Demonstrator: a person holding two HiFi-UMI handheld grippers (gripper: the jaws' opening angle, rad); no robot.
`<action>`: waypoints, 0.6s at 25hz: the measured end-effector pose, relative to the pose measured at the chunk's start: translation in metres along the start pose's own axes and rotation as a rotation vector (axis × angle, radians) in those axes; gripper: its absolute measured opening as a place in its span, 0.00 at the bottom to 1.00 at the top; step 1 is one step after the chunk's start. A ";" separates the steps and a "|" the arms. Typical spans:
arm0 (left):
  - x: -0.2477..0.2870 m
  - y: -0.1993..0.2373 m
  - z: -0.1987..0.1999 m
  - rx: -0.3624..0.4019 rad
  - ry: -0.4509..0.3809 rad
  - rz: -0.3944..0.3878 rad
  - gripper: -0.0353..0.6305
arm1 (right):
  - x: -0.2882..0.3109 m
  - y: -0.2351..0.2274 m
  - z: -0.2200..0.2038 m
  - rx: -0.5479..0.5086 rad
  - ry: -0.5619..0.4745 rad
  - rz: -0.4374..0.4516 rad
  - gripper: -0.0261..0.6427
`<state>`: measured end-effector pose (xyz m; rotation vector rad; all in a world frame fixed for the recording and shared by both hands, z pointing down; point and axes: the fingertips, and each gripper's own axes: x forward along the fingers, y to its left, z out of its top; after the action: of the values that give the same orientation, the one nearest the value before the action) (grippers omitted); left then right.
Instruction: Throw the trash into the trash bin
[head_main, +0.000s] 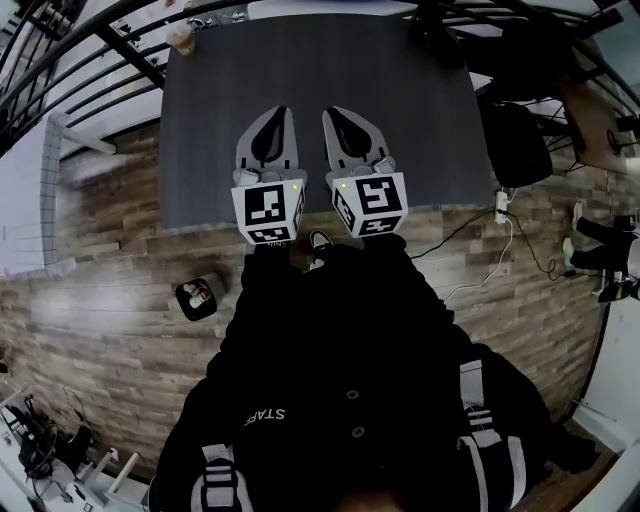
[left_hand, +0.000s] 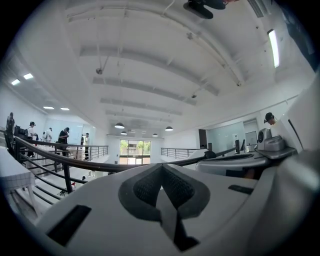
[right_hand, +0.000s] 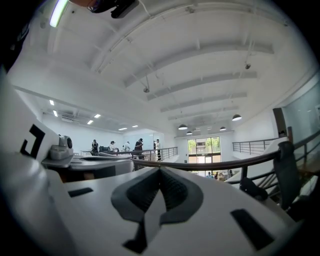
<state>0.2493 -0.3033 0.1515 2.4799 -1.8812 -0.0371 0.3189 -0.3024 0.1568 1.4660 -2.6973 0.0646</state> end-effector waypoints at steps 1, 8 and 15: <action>0.001 -0.001 0.002 0.000 -0.003 -0.008 0.05 | -0.002 -0.001 0.003 -0.002 -0.007 -0.012 0.06; 0.004 -0.012 0.014 0.011 -0.013 -0.055 0.05 | -0.013 -0.017 0.018 -0.003 -0.049 -0.089 0.06; 0.007 -0.004 0.019 0.026 -0.024 -0.064 0.05 | -0.009 -0.013 0.023 0.005 -0.059 -0.082 0.06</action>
<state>0.2545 -0.3090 0.1320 2.5671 -1.8227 -0.0441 0.3341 -0.3034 0.1327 1.6028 -2.6804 0.0237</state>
